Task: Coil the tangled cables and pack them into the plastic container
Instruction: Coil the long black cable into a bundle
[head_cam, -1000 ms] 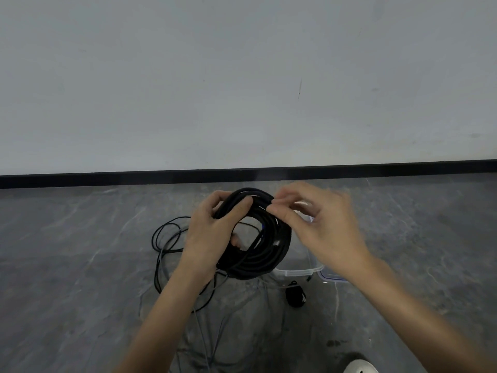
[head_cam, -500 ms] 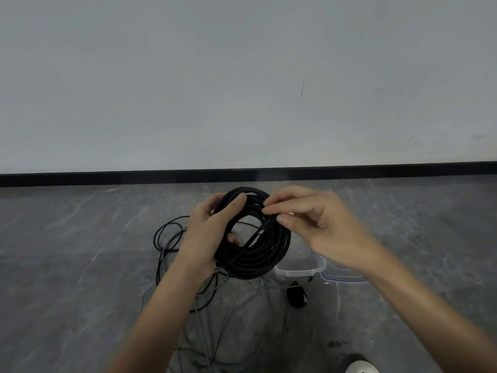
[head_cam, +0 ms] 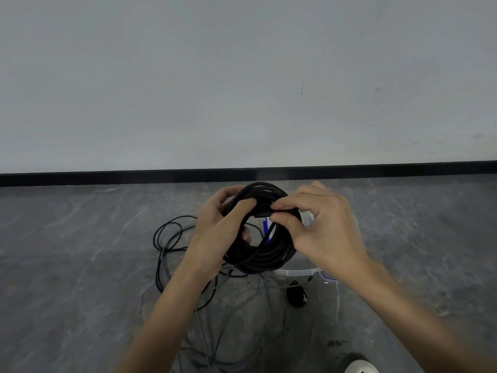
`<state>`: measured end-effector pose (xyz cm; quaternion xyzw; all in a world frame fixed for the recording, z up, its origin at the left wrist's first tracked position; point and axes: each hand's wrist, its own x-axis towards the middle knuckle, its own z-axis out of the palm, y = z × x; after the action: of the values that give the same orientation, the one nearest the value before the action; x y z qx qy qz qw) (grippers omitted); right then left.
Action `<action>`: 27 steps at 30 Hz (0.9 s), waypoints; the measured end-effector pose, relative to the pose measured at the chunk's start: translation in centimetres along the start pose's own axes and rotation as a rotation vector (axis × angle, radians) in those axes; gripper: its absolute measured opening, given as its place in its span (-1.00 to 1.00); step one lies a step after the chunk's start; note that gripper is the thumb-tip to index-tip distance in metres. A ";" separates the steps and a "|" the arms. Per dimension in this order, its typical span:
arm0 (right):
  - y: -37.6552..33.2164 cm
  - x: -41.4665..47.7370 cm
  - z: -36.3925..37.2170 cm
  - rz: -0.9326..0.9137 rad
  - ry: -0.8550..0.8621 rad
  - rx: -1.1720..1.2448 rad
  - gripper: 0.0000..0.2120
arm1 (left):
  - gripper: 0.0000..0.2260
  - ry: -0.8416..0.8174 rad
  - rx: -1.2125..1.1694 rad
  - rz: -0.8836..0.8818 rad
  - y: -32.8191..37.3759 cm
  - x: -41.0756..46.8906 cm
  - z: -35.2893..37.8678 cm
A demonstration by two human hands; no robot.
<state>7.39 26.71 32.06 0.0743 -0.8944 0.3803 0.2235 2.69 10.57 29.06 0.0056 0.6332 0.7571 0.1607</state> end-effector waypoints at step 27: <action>0.1 0.0 1.4 0.300 0.067 0.390 -0.83 | -0.93 0.037 0.133 0.229 -0.1 -0.5 0.1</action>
<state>6.91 25.81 31.16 -0.0303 -0.7972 0.5770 0.1752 3.23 10.57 29.12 0.0743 0.6801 0.7268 0.0609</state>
